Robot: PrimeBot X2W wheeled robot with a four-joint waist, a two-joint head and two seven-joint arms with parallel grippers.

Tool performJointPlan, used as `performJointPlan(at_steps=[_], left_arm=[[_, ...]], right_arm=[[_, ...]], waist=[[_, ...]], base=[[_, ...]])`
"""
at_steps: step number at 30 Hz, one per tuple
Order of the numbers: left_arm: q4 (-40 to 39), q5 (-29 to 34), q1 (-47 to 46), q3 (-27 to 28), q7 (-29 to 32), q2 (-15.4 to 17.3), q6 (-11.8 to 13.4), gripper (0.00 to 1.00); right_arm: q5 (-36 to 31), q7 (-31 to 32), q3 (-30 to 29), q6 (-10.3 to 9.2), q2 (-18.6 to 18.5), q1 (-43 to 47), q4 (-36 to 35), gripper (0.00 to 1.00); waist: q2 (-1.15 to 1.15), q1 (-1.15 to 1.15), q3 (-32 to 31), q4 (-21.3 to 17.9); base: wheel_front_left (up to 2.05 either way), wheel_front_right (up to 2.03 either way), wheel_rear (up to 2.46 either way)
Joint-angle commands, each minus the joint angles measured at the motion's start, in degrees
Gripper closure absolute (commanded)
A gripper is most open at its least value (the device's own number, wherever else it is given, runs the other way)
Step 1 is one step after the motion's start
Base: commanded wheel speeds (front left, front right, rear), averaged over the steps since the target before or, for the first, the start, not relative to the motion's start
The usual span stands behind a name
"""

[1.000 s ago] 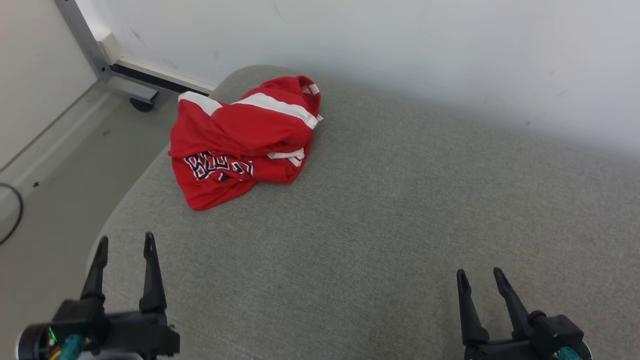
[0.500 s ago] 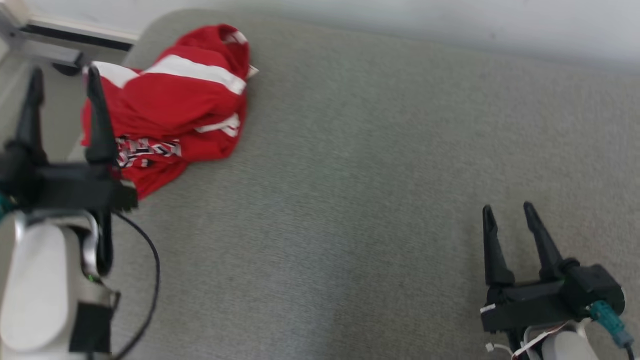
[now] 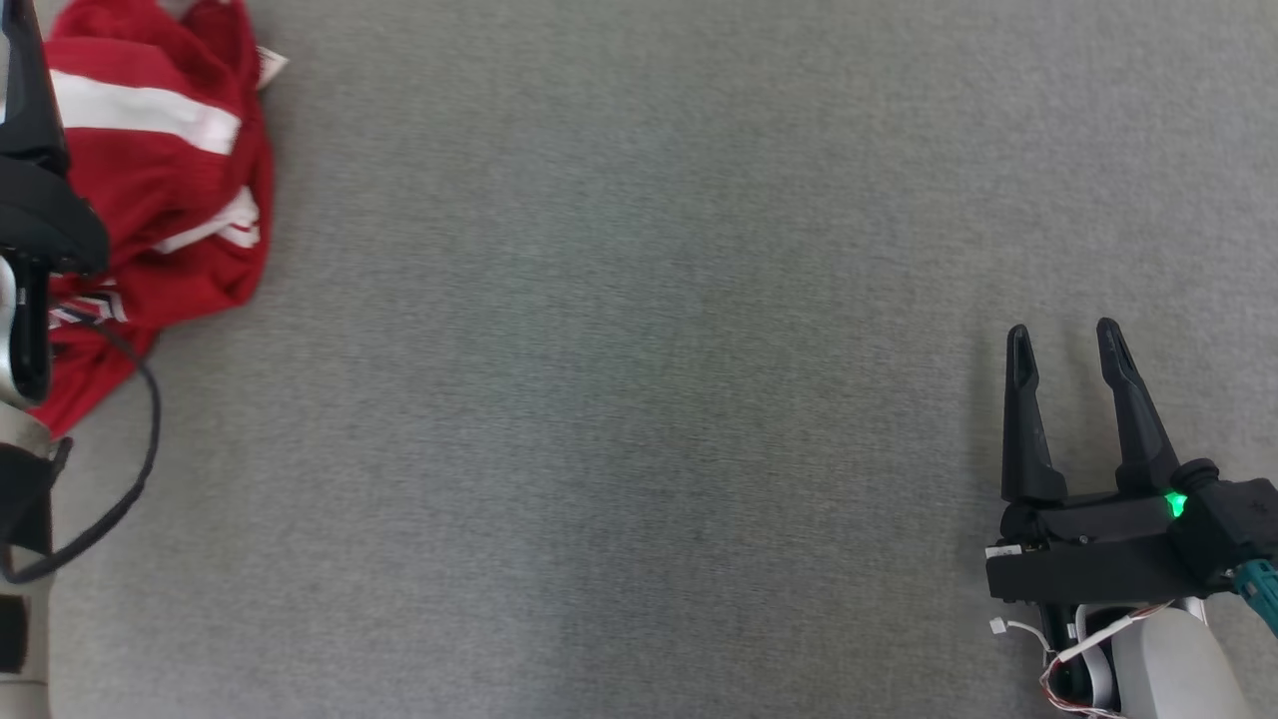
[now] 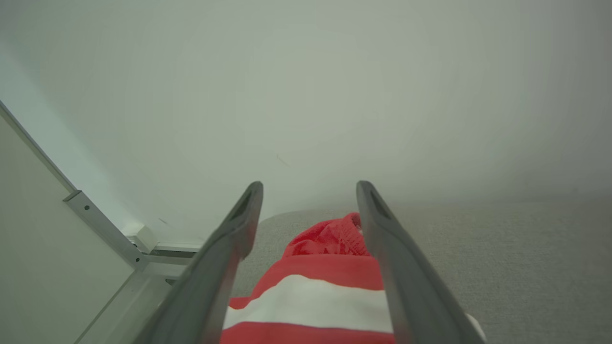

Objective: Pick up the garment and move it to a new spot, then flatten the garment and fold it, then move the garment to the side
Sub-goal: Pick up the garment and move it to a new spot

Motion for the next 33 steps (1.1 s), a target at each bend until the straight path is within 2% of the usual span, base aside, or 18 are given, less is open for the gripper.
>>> performJointPlan(at_steps=[1, 5, 10, 17, 18, 19, 20, 22, 28, 33], left_arm=[[0.9, -1.0, -0.9, -0.5, 0.7, 0.5, 0.1, 0.00], [5.7, -3.2, -2.7, -4.0, 8.3, 3.8, 0.1, 0.00], [9.8, -7.9, -3.7, -8.0, 21.8, 7.3, 0.1, 0.00], [11.5, -12.3, -2.0, -9.4, 31.0, 8.6, 0.1, 0.00], [11.5, -12.6, -1.7, -9.4, 31.1, 8.5, 0.1, 0.22], [11.3, -12.7, -1.6, -9.5, 30.6, 8.5, 0.1, 0.54], [10.8, -12.7, -1.3, -9.7, 29.4, 8.6, 0.1, 1.00], [10.5, -12.5, -0.7, -9.5, 26.9, 8.7, 0.2, 1.00], [7.8, -11.9, -2.7, -7.9, 14.3, 9.0, 1.6, 1.00], [4.9, -9.8, -5.6, -7.5, 5.4, 9.3, 3.7, 1.00]], right_arm=[[0.6, 0.0, 0.1, -0.12, 0.4, -0.6, -0.2, 0.00], [0.8, 0.0, -0.2, -0.12, 1.0, -0.7, -0.4, 0.00], [0.9, 0.0, -0.5, -0.12, 1.9, -0.1, -0.5, 0.00], [1.2, 0.0, -0.1, -0.12, 2.6, -0.2, -0.1, 0.00], [1.3, 0.0, -0.1, -0.12, 2.7, -0.3, 0.0, 0.00], [1.3, 0.0, 0.0, -0.12, 2.7, -0.4, 0.0, 0.00], [1.3, 0.0, 0.0, -0.12, 2.7, -0.5, 0.0, 0.00], [1.3, 0.0, 0.0, -0.12, 2.7, -0.6, 0.1, 0.00], [1.6, 0.0, -0.9, -0.12, 2.7, 0.0, 0.4, 0.00], [1.9, 0.0, -0.5, -0.12, 3.1, 0.6, 1.0, 0.00]], waist=[[-0.01, -0.02, 3.1, -3.4], [-0.01, -0.02, 2.9, -4.4], [-0.01, -0.02, 2.1, -5.6], [-0.01, -0.02, 1.7, -6.5], [-0.01, -0.02, 1.7, -6.6], [-0.01, -0.02, 1.7, -6.6], [-0.01, -0.02, 1.7, -6.7], [-0.01, -0.02, 1.7, -6.7], [-0.01, -0.02, 0.1, -5.9], [-0.01, -0.02, -2.5, -4.9]], base=[[0.00, 0.00, 0.00], [0.00, 0.00, 0.00], [0.00, 0.00, 0.00], [0.00, 0.00, 0.00], [0.00, 0.00, 0.00], [0.00, 0.00, 0.00], [0.00, 0.00, 0.00], [0.00, 0.00, 0.00], [0.00, 0.00, 0.00], [0.00, 0.00, 0.00]])
